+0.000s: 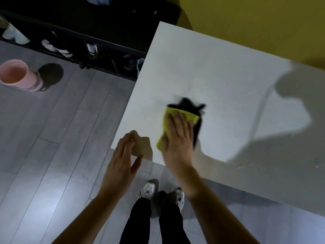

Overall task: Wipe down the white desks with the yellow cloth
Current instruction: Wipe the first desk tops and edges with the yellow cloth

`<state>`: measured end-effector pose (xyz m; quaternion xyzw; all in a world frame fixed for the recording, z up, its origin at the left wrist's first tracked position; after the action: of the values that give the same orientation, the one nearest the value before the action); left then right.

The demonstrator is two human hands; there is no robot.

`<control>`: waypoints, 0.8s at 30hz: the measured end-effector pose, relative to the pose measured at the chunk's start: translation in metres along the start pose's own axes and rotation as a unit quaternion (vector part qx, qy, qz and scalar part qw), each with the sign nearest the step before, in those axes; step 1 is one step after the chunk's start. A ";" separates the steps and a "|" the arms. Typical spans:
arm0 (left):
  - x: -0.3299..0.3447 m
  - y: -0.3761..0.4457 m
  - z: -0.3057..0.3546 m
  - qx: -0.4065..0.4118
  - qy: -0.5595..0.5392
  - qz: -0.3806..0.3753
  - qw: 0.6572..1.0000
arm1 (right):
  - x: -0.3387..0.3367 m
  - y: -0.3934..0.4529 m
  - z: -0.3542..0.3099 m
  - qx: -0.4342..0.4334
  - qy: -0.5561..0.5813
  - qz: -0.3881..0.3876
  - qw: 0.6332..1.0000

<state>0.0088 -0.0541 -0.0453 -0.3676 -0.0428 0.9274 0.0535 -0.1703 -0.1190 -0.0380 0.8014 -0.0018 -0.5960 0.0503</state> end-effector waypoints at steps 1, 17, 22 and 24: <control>0.000 -0.001 0.001 0.002 0.002 0.004 1.000 | 0.006 0.015 -0.020 -0.038 0.002 -0.018 0.999; 0.015 0.061 0.035 0.052 0.167 0.064 0.983 | -0.034 0.054 0.092 0.002 0.006 0.070 0.998; 0.018 0.117 0.040 0.077 0.146 0.046 0.985 | -0.034 0.060 0.118 0.144 -0.028 0.070 0.987; 0.021 0.119 0.036 0.076 0.152 0.056 0.984 | -0.029 0.073 0.103 0.130 -0.029 0.087 0.987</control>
<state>-0.0396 -0.1706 -0.0473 -0.5012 0.0568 0.8627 0.0349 -0.2731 -0.1974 -0.0333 0.7805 -0.1505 -0.6068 -0.0021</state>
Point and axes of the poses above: each hand's wrist, its own y-axis towards the middle knuckle, its own x-axis out of the palm, z = x × y, the point moved 4 cm from there along y, towards the middle knuckle, and after that the axes turned 10 degrees about -y, right-handed, at the moved point
